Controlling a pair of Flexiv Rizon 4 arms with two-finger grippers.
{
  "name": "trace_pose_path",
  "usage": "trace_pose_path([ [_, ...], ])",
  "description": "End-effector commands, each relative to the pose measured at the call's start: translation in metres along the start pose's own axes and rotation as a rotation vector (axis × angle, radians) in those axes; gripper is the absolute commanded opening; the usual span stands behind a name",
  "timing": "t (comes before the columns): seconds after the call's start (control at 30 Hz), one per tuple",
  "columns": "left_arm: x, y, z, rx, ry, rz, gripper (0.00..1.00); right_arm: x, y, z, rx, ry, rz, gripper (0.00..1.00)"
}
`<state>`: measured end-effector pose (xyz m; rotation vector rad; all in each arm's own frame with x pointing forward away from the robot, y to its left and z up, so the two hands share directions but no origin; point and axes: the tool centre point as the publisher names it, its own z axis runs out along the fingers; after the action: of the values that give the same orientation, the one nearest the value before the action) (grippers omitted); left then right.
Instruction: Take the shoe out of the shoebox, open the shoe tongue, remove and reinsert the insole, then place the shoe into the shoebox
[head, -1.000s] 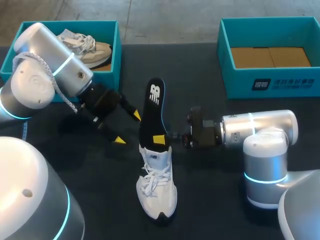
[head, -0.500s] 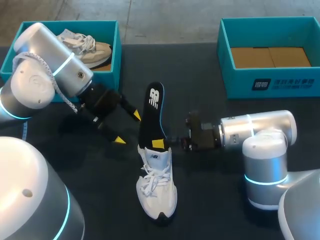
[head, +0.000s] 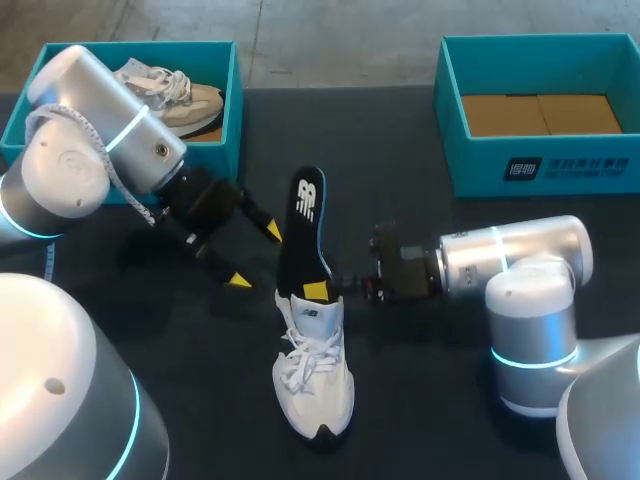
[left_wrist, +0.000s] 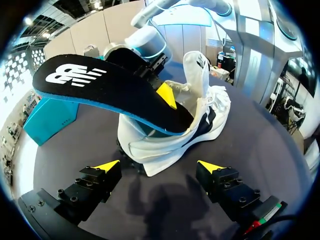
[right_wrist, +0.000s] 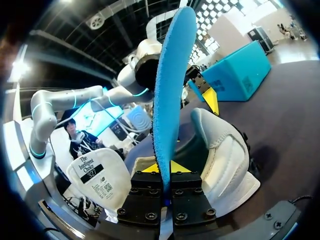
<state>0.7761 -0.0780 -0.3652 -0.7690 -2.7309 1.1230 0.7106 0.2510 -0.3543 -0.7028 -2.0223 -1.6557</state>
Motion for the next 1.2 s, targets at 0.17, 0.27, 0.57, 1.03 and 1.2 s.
trace_pose_path([
  [0.17,0.0,0.0,0.0,-0.003,0.001,0.0,1.0,-0.004,0.001,0.008,0.021,0.013,0.004,0.0],
  [0.27,0.0,0.0,0.0,-0.003,0.001,0.0,1.0,-0.005,0.002,0.009,0.019,0.017,0.005,0.12],
  [0.57,0.0,0.0,0.0,-0.003,0.001,0.0,1.0,-0.003,0.01,0.008,0.014,0.014,-0.014,0.27],
  [1.03,0.0,0.0,0.0,-0.003,0.001,0.0,1.0,0.001,0.025,0.011,0.022,0.011,-0.061,0.28],
  [1.2,0.0,0.0,0.0,-0.003,0.001,0.0,1.0,0.001,0.033,0.013,0.038,0.019,-0.078,0.3],
])
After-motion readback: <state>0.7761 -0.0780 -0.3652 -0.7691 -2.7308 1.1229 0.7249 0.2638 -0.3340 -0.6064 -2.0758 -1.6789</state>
